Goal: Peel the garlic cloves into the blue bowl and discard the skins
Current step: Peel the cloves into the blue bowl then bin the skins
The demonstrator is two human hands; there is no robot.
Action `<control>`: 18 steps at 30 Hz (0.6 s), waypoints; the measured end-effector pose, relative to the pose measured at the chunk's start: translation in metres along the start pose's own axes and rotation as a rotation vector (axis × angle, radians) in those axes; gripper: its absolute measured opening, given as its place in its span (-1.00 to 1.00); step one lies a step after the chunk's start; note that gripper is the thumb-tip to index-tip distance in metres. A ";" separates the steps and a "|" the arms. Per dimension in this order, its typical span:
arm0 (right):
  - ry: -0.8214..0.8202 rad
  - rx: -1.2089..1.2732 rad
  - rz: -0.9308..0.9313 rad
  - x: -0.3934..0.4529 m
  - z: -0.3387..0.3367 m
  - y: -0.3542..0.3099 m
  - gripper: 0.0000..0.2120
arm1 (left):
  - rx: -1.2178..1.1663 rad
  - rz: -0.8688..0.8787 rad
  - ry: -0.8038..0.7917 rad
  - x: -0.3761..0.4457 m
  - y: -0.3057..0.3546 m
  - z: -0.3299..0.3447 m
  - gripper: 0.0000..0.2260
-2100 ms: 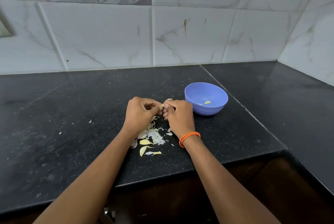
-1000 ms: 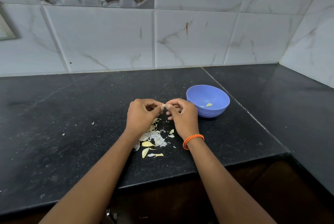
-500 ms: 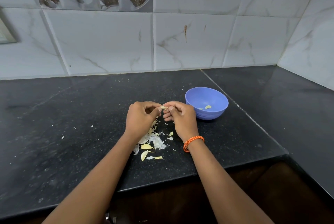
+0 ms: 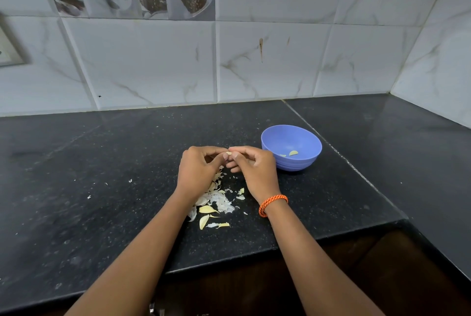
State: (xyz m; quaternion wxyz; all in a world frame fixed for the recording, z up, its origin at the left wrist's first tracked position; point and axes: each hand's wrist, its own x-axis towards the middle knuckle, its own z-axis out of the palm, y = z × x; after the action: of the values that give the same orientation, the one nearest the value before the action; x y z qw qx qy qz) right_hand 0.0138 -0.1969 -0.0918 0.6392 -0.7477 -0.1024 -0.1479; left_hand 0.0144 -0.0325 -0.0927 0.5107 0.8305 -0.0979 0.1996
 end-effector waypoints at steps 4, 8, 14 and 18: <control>-0.015 -0.015 -0.015 0.000 0.000 0.001 -0.81 | -0.041 -0.015 0.018 0.000 -0.001 -0.001 -0.87; -0.028 0.000 -0.017 0.000 0.000 0.001 -0.79 | -0.079 -0.016 0.019 0.002 -0.002 -0.003 -0.91; -0.068 0.026 -0.002 -0.001 -0.001 0.001 -0.79 | -0.220 -0.066 -0.004 0.003 -0.002 -0.007 -0.96; -0.079 0.025 -0.008 -0.001 -0.002 0.001 -0.79 | -0.247 -0.075 -0.016 0.003 -0.003 -0.009 -0.96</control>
State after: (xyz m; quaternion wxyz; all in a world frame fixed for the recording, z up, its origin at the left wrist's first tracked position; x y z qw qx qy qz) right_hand 0.0130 -0.1994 -0.0922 0.6434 -0.7445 -0.1324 -0.1193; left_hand 0.0161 -0.0232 -0.0905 0.6156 0.7658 -0.0947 0.1603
